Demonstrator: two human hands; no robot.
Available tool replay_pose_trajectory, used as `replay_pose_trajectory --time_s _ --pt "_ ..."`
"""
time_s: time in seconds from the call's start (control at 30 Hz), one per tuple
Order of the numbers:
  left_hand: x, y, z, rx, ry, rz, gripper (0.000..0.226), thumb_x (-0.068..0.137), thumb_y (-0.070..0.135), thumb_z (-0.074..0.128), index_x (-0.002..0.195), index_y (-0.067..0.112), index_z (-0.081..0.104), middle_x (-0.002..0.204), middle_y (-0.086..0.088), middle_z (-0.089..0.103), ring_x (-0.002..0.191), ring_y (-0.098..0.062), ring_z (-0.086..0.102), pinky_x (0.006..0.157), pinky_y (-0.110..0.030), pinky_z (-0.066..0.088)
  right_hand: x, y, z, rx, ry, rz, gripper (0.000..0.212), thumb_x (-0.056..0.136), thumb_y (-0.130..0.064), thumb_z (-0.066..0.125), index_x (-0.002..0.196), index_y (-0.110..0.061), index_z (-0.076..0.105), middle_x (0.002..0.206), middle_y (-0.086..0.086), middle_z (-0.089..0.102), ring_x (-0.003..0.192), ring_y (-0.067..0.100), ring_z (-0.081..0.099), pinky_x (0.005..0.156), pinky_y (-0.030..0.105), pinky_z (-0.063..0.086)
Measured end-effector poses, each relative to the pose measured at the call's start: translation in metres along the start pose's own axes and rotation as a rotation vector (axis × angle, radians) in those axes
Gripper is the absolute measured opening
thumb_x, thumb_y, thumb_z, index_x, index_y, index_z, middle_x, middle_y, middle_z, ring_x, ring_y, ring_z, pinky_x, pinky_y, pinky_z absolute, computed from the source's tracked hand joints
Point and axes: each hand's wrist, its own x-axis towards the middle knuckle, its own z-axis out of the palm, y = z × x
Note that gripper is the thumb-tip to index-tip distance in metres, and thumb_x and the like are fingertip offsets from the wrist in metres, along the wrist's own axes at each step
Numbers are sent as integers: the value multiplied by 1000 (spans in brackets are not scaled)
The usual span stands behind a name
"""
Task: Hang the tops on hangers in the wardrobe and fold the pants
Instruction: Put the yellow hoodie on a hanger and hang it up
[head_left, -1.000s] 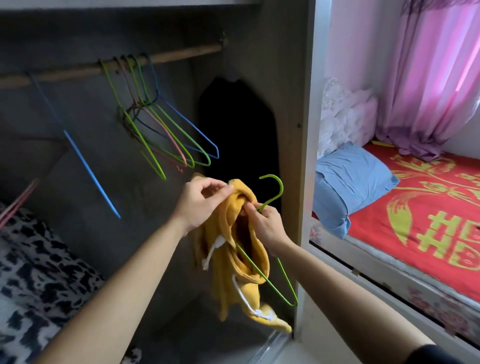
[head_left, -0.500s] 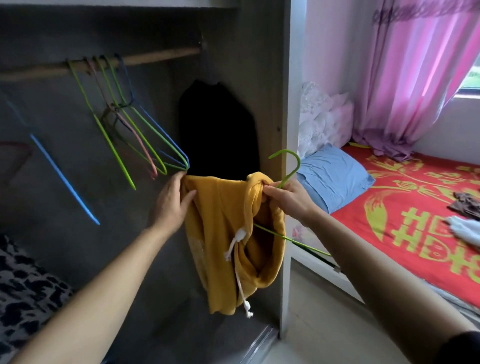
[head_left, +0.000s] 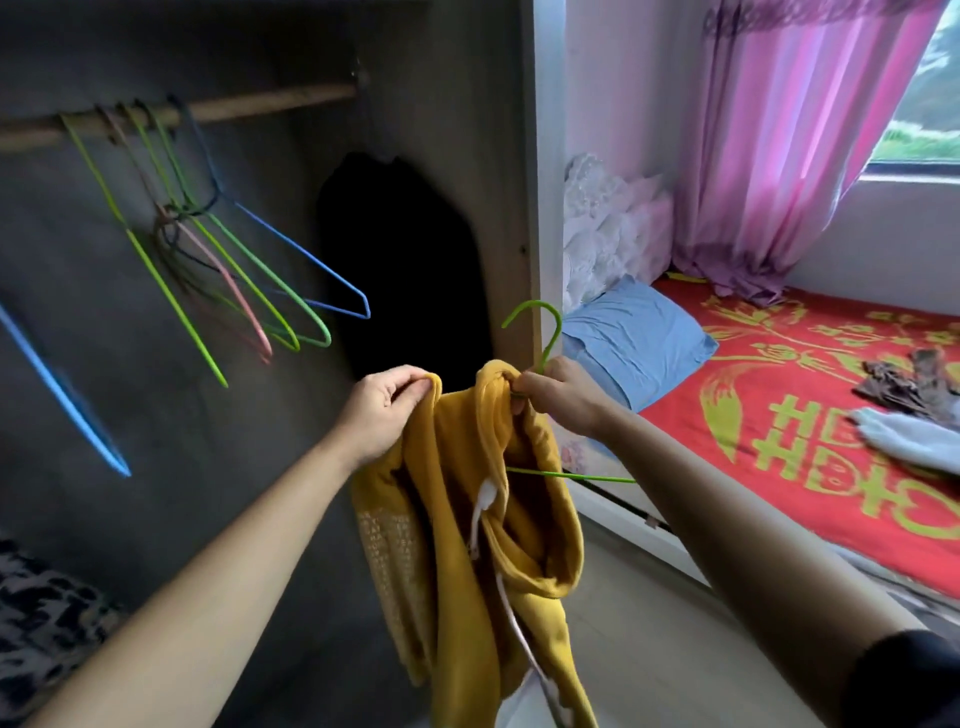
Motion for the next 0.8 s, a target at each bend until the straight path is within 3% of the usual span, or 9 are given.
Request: replay_pose_trajectory --time_s 0.07,0.17,0.23,0.3,0.4,0.5,0.6,0.7,0.8 --pt "-2 2 4 99 -40 -8 21 102 28 48 96 24 68 90 7 70 86 -9 64 79 -28 50 3 1 3 2 -7 -19 36 81 -38 49 54 -26 69 50 -6 53 53 4 48 59 25 38" --pt "-9 8 12 261 -102 -9 39 95 54 33 96 31 64 93 11 68 92 -13 63 81 -34 49 4 2 9 30 -37 -38 40 84 -38 51 48 -30 64 50 -7 45 49 3 42 53 21 36" --pt "-13 9 15 321 -78 -23 54 89 76 28 90 34 63 84 18 66 83 -7 62 73 -30 49 6 3 13 37 -30 -56 43 89 -37 53 47 -30 59 47 -10 45 46 2 42 48 14 34" --pt "-15 11 16 375 -1 -57 61 80 86 39 81 31 66 71 19 65 71 -2 62 59 -21 45 4 3 19 39 75 -97 35 90 -41 56 57 -28 59 48 -12 48 45 2 47 45 12 35" --pt "-14 13 19 425 273 -91 60 85 71 55 54 20 55 45 12 50 49 -5 50 48 -23 32 -5 11 33 -107 415 -224 24 88 -56 61 79 -34 57 70 -15 56 63 -2 54 56 10 39" --pt "-15 15 13 445 447 -129 63 92 51 58 44 17 37 38 6 32 42 -18 38 48 -28 24 -23 31 49 -309 643 -226 41 91 -68 51 107 -31 55 101 -10 51 87 4 53 75 19 42" --pt "-16 15 -1 426 513 -126 61 95 42 58 44 20 35 39 10 32 36 -10 34 38 -26 20 -44 57 60 -450 756 -346 38 95 -60 51 103 -23 52 103 -3 45 89 11 44 78 26 33" --pt "-14 20 -14 428 582 -159 55 97 39 57 48 20 40 43 13 31 39 -6 31 40 -22 20 -58 72 78 -493 546 -485 32 95 -55 55 100 -24 53 95 -4 47 84 5 36 75 23 30" --pt "-14 27 -21 411 640 -140 50 97 36 56 51 21 44 45 17 31 40 -4 33 41 -15 19 -67 70 105 -497 113 -446 54 92 -68 51 128 -27 48 110 -6 53 87 5 49 69 23 50"
